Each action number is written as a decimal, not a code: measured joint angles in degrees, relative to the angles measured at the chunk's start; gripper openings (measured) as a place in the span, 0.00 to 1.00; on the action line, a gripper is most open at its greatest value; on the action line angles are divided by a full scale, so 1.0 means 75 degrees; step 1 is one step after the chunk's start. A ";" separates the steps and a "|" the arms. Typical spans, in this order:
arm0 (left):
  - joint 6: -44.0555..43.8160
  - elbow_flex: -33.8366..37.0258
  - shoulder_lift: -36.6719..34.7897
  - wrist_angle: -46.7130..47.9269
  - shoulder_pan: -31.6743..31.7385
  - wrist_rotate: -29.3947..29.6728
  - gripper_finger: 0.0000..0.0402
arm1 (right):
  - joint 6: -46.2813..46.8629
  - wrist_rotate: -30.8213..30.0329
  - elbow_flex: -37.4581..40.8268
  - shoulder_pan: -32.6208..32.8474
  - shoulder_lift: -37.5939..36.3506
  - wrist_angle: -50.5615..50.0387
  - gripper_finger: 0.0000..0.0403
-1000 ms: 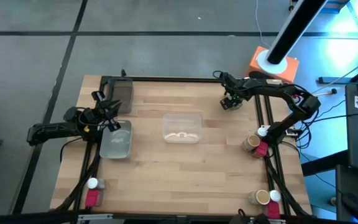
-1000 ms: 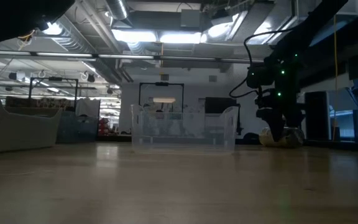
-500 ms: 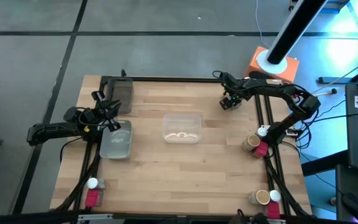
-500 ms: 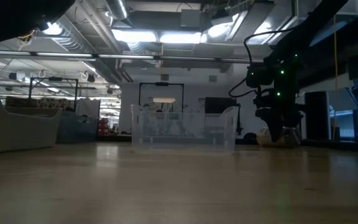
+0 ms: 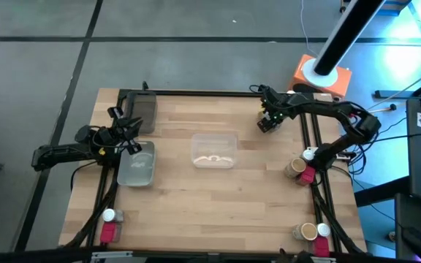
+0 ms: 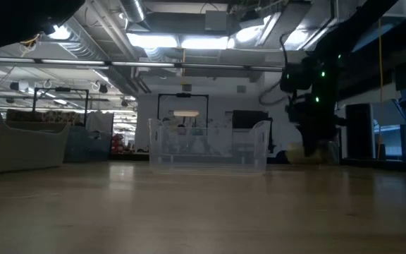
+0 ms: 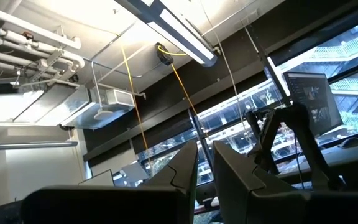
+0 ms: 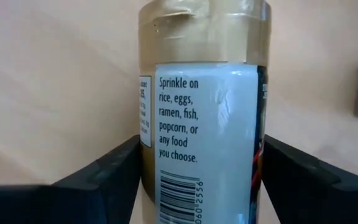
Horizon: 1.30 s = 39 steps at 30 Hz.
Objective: Sort spices by type
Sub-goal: Put the top right brown seasoning bottle into the transparent bin
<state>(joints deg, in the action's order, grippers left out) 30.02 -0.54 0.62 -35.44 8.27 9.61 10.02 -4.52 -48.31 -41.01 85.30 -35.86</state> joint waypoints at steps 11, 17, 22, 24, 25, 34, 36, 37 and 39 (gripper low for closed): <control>-0.0035 0.0000 0.0000 0.0006 0.0000 0.0000 0.10 | 0.0097 0.0816 -0.0026 0.1585 -0.1217 0.1489 0.70; -0.0035 0.0000 0.0000 0.0011 0.0000 -0.0001 0.10 | 0.0256 0.0959 -0.0029 0.2479 -0.1310 0.2653 0.71; -0.0035 0.0000 0.0000 0.0012 0.0002 -0.0003 0.10 | 0.0256 0.0960 -0.0032 0.3062 -0.1311 0.3518 0.70; -0.0035 0.0000 0.0000 0.0012 0.0000 -0.0003 0.10 | 0.0256 0.0957 -0.0032 0.3251 -0.1305 0.3903 0.70; -0.0035 0.0000 0.0000 0.0012 0.0003 -0.0003 0.10 | 0.0256 0.0957 -0.0041 0.3338 -0.1266 0.4107 0.70; -0.0079 0.0000 0.0003 0.0035 0.0000 -0.0029 0.10 | -0.0006 0.0939 -0.0044 0.4064 -0.0006 0.6376 0.70; -0.0079 0.0000 0.0000 0.0032 0.0000 -0.0029 0.10 | -0.0029 0.0936 -0.0044 0.4227 0.0438 0.7175 0.70; -0.0079 0.0000 0.0003 0.0029 0.0000 -0.0029 0.10 | -0.0050 0.0932 -0.0044 0.4297 0.0656 0.7539 0.70; -0.0145 -0.0001 0.0001 -0.0027 -0.0003 -0.0037 0.10 | -0.0154 0.0924 -0.0044 0.4429 0.1068 0.8232 0.70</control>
<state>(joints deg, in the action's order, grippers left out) 28.93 -0.54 0.63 -35.64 8.25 9.33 8.87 2.41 -48.64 -7.79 93.31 25.88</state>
